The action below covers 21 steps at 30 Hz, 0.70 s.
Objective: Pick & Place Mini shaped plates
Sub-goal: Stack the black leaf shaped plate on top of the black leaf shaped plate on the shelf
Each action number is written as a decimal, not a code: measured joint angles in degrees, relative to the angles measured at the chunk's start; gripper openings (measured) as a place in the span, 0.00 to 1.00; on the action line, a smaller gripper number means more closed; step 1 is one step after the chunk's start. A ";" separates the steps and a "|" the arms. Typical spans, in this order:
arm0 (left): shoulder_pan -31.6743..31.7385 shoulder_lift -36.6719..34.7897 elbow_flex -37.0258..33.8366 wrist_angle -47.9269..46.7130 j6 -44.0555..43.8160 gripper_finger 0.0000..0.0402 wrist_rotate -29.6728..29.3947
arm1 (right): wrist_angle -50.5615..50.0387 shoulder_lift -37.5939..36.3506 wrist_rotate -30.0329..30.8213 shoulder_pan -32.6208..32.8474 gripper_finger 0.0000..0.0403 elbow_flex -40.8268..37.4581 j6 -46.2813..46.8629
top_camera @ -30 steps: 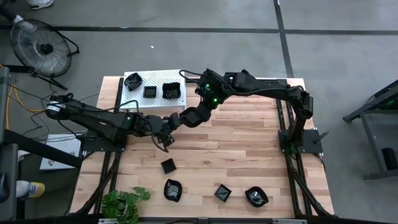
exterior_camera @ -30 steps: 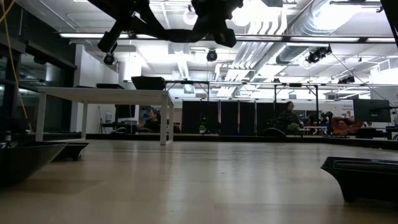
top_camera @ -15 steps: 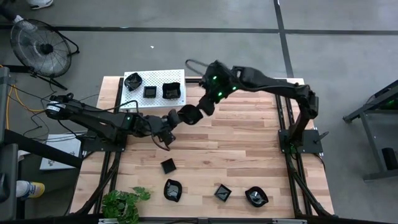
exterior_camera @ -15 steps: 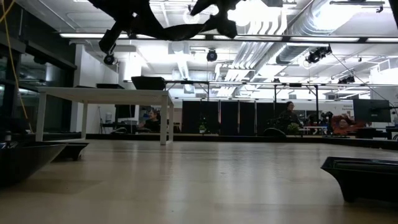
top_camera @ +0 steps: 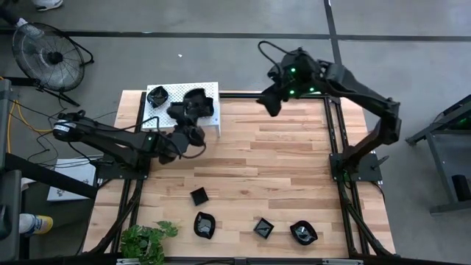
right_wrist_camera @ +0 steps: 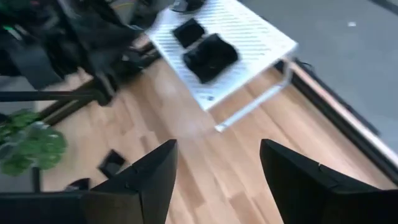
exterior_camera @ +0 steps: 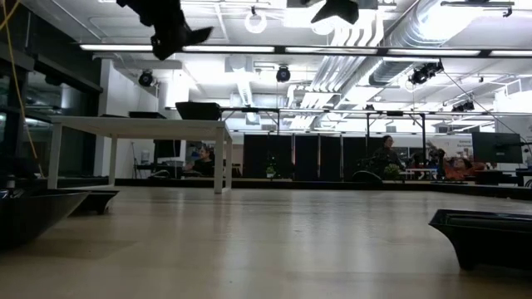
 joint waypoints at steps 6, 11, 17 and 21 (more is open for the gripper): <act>5.21 -1.22 5.40 -3.30 -7.17 0.00 -1.49 | -4.06 -2.84 1.78 -2.31 0.56 0.00 -2.73; 13.16 -1.38 14.17 -20.12 -20.15 0.00 3.11 | -5.56 -4.30 1.82 -3.98 0.56 0.00 -5.04; 26.21 -1.33 25.57 -53.62 -51.75 0.00 19.80 | -7.11 -5.35 1.60 -5.82 0.56 0.00 -7.98; 34.87 -1.33 27.85 -64.97 -56.85 0.00 33.88 | -7.22 -5.40 1.32 -6.62 0.56 0.00 -9.79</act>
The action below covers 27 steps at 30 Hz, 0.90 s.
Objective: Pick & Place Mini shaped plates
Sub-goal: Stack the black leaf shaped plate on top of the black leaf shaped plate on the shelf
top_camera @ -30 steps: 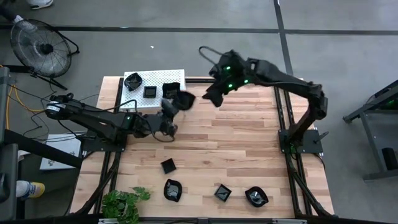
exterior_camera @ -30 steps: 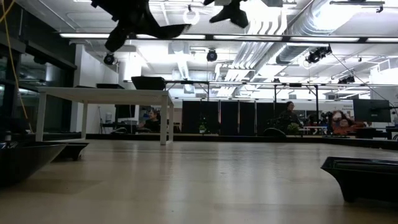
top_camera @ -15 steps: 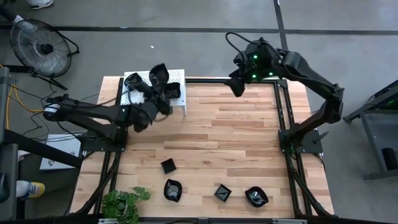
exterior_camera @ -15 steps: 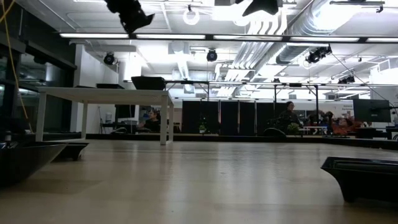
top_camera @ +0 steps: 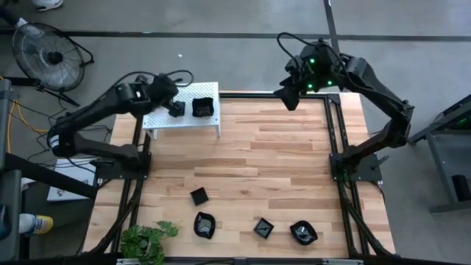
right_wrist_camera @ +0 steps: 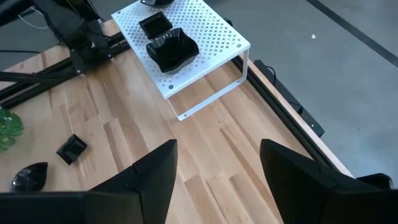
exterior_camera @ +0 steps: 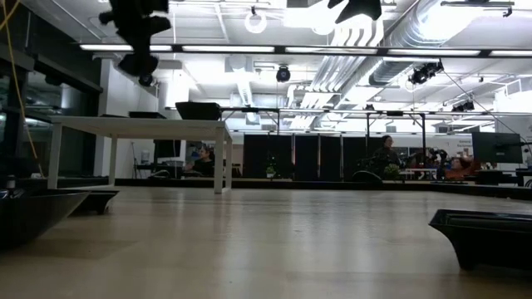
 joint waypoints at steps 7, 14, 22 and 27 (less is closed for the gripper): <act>9.95 1.31 -0.01 -4.53 -7.49 0.00 12.60 | -0.11 0.00 -0.13 -0.38 0.56 0.00 -2.26; 12.55 5.41 -0.04 -5.37 -7.07 0.00 13.12 | -0.31 0.00 -0.15 -0.36 0.56 0.00 -3.34; 12.65 12.19 -0.06 -5.99 2.68 0.00 12.19 | -0.44 0.00 -0.17 -0.36 0.56 0.00 -4.93; 12.69 14.15 -0.06 -9.24 3.46 0.00 9.33 | -1.63 0.00 -0.18 -0.36 0.56 0.00 -5.47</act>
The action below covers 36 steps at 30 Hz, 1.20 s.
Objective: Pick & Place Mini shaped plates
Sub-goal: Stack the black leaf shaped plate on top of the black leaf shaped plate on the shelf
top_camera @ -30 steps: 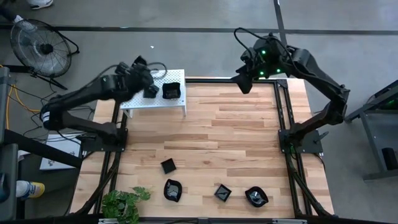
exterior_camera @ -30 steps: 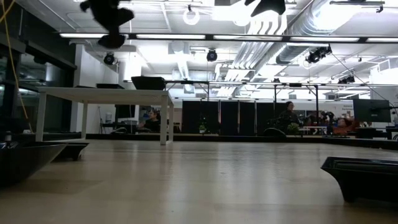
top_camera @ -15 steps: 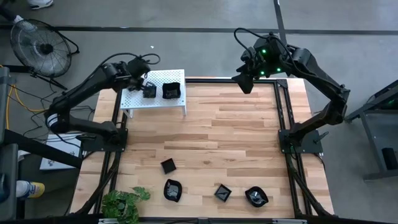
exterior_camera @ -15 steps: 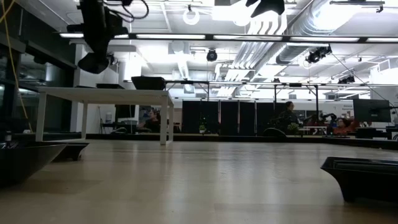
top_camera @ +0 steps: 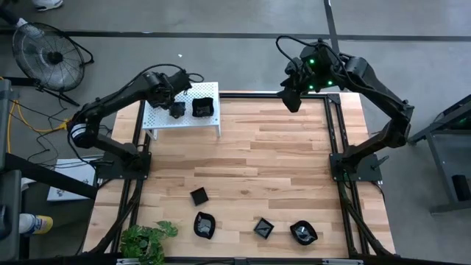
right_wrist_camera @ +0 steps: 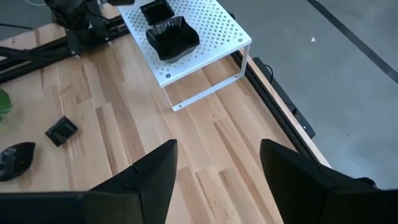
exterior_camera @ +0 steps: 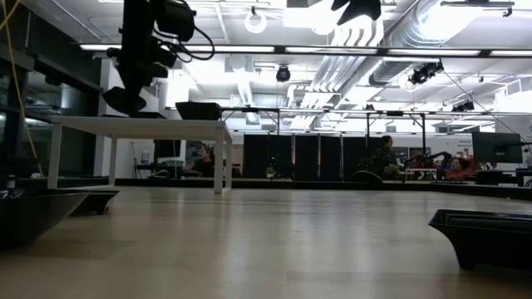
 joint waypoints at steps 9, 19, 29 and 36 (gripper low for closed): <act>0.00 0.35 -0.02 -1.37 0.01 0.00 -3.39 | -0.99 0.00 -0.01 0.00 0.56 0.00 -0.42; 1.73 2.55 -0.02 -0.80 5.01 0.00 -3.37 | -0.93 0.00 -0.36 0.02 0.56 0.00 -0.60; 2.97 4.03 -0.07 -1.61 6.06 0.00 -1.63 | -0.93 0.02 -1.06 0.02 0.56 0.00 -0.62; 2.97 4.01 -0.07 -0.30 14.52 0.00 -1.13 | -0.85 0.02 -2.35 0.02 0.56 0.00 -0.80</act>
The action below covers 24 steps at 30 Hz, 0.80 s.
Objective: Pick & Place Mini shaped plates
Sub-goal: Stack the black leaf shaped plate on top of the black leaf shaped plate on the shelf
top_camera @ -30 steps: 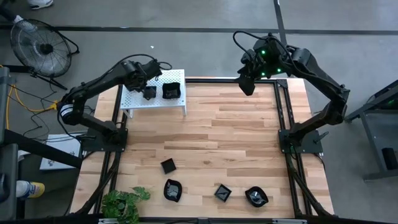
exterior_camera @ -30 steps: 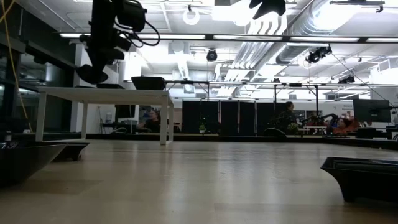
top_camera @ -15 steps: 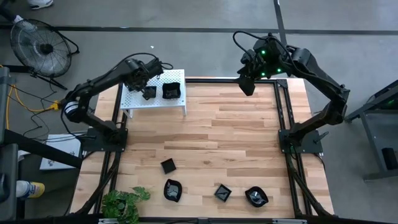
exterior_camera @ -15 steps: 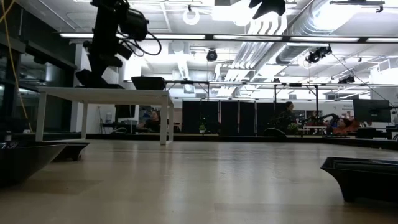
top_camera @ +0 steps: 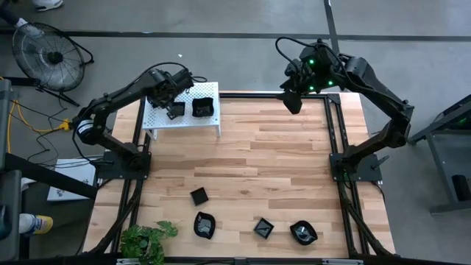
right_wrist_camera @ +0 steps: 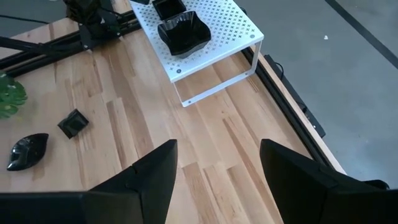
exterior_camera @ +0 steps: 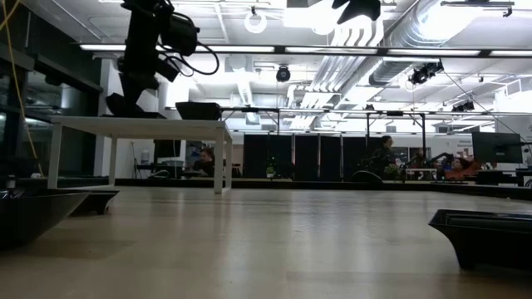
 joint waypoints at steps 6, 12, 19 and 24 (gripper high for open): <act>0.00 0.00 0.00 -0.02 4.80 0.00 0.09 | -0.01 0.00 -0.21 0.00 0.56 0.00 -1.03; 0.00 0.00 0.00 -0.39 6.72 0.00 0.08 | -0.01 0.00 -0.23 0.00 0.56 0.00 -1.09; 0.00 0.00 0.00 -0.67 8.47 0.00 1.33 | -0.02 0.00 -0.47 0.00 0.56 0.00 -1.09; 0.00 0.00 0.00 -0.70 8.45 0.00 1.32 | -0.78 0.00 -0.50 0.04 0.56 0.00 -1.09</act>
